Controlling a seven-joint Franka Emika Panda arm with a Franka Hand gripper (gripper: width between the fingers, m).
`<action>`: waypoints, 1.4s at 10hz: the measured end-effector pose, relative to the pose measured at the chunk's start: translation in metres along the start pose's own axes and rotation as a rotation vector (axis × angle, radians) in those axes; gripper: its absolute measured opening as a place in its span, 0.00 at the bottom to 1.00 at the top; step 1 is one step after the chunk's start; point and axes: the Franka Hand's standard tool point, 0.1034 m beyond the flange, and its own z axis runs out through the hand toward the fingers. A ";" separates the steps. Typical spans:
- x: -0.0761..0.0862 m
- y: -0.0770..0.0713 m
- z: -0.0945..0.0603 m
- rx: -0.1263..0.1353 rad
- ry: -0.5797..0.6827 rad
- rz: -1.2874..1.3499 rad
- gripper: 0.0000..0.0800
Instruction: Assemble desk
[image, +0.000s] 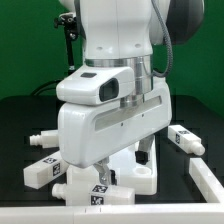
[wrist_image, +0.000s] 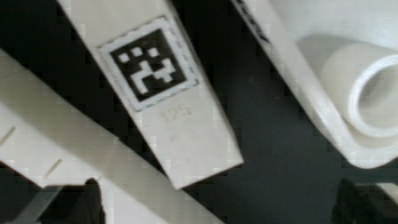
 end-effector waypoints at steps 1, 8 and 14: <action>0.000 0.000 0.001 0.001 -0.001 0.000 0.81; -0.031 0.023 0.029 -0.004 0.002 0.100 0.81; -0.035 0.021 0.046 -0.016 0.008 0.102 0.81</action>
Offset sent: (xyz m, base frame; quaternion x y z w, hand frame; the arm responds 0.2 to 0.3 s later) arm 0.0064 -0.0353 -0.0304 -0.0159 0.0206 0.1380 0.9901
